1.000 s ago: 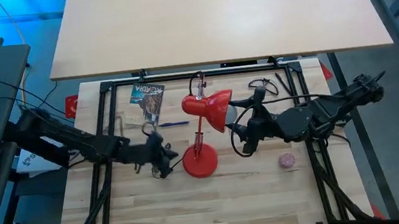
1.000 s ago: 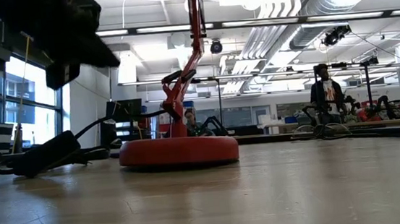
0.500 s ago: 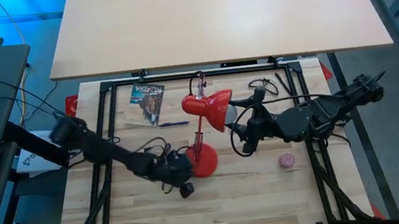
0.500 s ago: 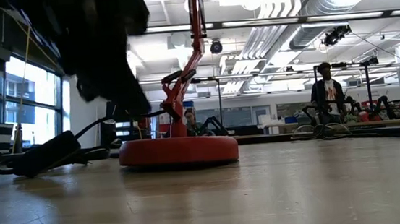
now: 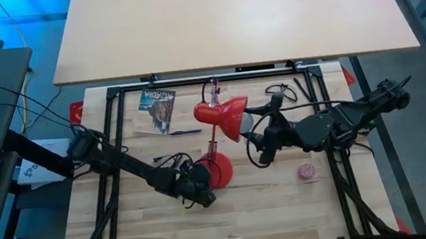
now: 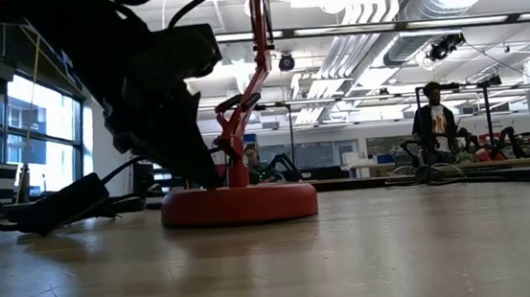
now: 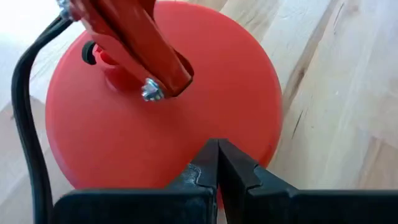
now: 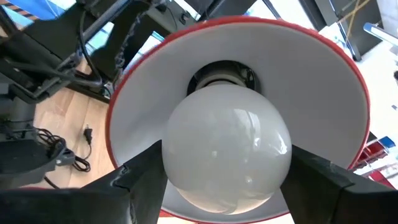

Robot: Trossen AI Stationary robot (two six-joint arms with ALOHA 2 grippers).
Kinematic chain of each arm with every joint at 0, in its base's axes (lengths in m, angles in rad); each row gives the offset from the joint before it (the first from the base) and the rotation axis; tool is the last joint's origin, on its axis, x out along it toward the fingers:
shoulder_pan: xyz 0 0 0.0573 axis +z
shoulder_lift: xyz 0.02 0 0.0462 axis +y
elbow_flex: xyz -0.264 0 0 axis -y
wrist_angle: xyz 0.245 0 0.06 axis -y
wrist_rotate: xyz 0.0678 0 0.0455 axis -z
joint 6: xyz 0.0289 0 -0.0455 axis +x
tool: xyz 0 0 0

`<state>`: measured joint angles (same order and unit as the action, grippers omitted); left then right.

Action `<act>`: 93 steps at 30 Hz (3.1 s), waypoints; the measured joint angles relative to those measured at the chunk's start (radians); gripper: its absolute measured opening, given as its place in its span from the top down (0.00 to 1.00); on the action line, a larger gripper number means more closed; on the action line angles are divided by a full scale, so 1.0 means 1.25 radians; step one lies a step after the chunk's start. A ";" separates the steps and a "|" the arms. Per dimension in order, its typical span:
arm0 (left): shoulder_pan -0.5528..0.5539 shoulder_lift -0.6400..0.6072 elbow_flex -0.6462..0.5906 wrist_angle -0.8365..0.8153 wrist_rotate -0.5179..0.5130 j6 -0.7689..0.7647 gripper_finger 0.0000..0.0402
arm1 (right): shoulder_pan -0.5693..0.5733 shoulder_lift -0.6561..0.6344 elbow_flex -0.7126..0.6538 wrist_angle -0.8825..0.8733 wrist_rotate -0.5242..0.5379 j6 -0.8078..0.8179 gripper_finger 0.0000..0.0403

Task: Screw lightbulb
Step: Remove the lightbulb from the lamp

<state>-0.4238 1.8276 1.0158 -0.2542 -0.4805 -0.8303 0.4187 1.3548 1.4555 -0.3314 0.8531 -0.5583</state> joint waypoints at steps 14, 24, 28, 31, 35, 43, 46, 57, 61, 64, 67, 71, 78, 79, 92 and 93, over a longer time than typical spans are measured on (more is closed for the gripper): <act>-0.006 0.030 0.001 0.032 0.012 -0.095 1.00 | 0.000 0.000 0.000 0.000 -0.012 0.082 0.37; -0.012 0.031 0.000 0.030 0.015 -0.054 1.00 | 0.000 0.000 0.000 0.015 -0.035 0.204 0.37; -0.027 0.031 -0.011 0.031 0.019 -0.046 1.00 | 0.000 0.000 0.001 0.024 -0.059 0.273 0.37; -0.041 0.031 -0.019 0.031 0.032 -0.053 1.00 | 0.000 0.000 0.001 0.028 -0.082 0.340 0.37; -0.053 0.031 -0.020 0.031 0.030 -0.060 1.00 | 0.000 0.000 0.002 0.028 -0.095 0.406 0.37; -0.054 0.031 -0.020 0.031 0.029 -0.060 1.00 | 0.000 0.000 0.002 0.031 -0.110 0.586 0.37; -0.054 0.031 -0.020 0.031 0.029 -0.060 1.00 | 0.000 0.000 0.002 0.036 -0.124 0.679 0.37; -0.054 0.031 -0.021 0.033 0.029 -0.038 1.00 | 0.000 -0.001 0.002 0.052 -0.137 1.097 0.37; -0.054 0.031 -0.021 0.033 0.029 -0.008 1.00 | 0.000 -0.001 0.002 0.058 -0.139 1.314 0.37; -0.054 0.031 -0.021 0.034 0.029 0.012 1.00 | 0.000 -0.001 0.003 0.060 -0.145 1.464 0.37; -0.054 0.031 -0.021 0.034 0.029 0.017 1.00 | 0.000 -0.003 0.003 0.061 -0.165 1.568 0.37; -0.055 0.031 -0.021 0.034 0.026 0.018 1.00 | 0.000 -0.004 0.003 0.062 -0.173 1.702 0.37; -0.055 0.031 -0.021 0.034 0.020 0.018 1.00 | -0.001 -0.004 0.003 0.063 -0.175 1.780 0.37; -0.055 0.031 -0.021 0.034 0.020 0.018 1.00 | -0.001 -0.004 0.003 0.062 -0.175 1.771 0.37; -0.056 0.032 -0.022 0.050 -0.001 0.018 1.00 | 0.000 -0.003 0.003 0.064 -0.177 1.760 0.36; -0.056 0.032 -0.022 0.053 -0.002 0.018 1.00 | 0.000 -0.003 0.002 0.065 -0.179 1.756 0.36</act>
<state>-0.4938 1.8671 0.9882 -0.1877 -0.4833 -0.8081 0.4183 1.3514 1.4586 -0.2506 0.6289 1.6370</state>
